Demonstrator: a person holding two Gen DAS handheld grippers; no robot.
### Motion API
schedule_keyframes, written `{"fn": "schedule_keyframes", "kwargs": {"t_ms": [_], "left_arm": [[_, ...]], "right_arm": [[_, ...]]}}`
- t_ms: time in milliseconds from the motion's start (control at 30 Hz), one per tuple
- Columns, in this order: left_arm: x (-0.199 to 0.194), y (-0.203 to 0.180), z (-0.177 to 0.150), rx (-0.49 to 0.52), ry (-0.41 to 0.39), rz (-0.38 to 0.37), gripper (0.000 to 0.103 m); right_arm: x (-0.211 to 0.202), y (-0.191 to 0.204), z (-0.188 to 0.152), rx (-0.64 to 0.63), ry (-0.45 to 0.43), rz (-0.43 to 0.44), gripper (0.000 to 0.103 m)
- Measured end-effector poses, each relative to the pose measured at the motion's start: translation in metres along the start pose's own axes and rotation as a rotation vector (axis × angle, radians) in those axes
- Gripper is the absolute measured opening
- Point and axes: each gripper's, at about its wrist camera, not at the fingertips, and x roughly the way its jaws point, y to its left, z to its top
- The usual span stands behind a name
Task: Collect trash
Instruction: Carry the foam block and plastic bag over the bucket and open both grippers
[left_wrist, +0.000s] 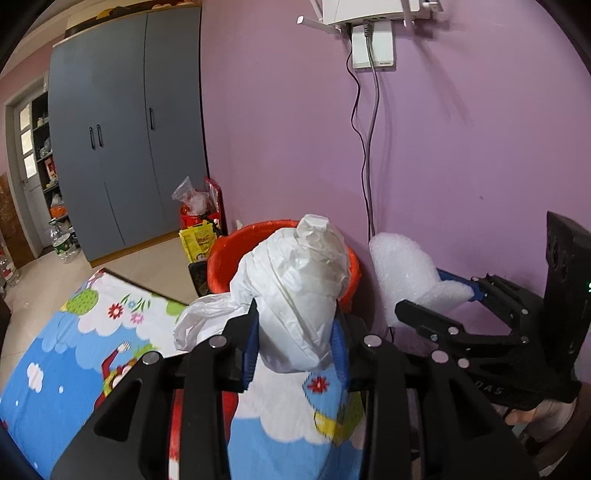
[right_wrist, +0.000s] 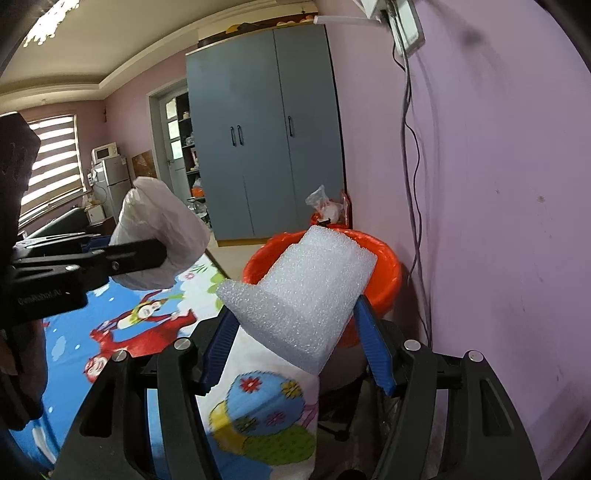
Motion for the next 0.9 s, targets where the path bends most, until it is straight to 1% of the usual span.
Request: {"fn": "schedule_keyframes", "kwargs": {"t_ms": [200,300,500,567,700,833,900], "left_arm": [[0.030,0.003,0.027,0.009,-0.002,-0.030,0.034],[0.050,0.012,0.043,-0.014,0.007,-0.061,0.035],[0.090,0.023,0.069,0.003,0.019,-0.073,0.038],[0.104,0.028,0.077,0.003,0.024,-0.080,0.040],[0.129,0.041,0.092,-0.015,0.034,-0.114,0.042],[0.149,0.051,0.106,-0.018,0.024,-0.111,0.043],[0.159,0.058,0.114,-0.024,0.016,-0.111,0.044]], "right_arm": [[0.034,-0.016,0.013,-0.008,0.017,-0.010,0.061],[0.052,-0.021,0.019,-0.011,0.027,-0.013,0.061],[0.095,-0.034,0.026,0.004,0.054,-0.020,0.061],[0.110,-0.037,0.028,0.001,0.063,-0.023,0.062],[0.141,-0.038,0.032,0.000,0.080,-0.020,0.062],[0.175,-0.037,0.042,-0.017,0.087,-0.005,0.063],[0.189,-0.036,0.047,-0.032,0.074,0.006,0.064]]}}
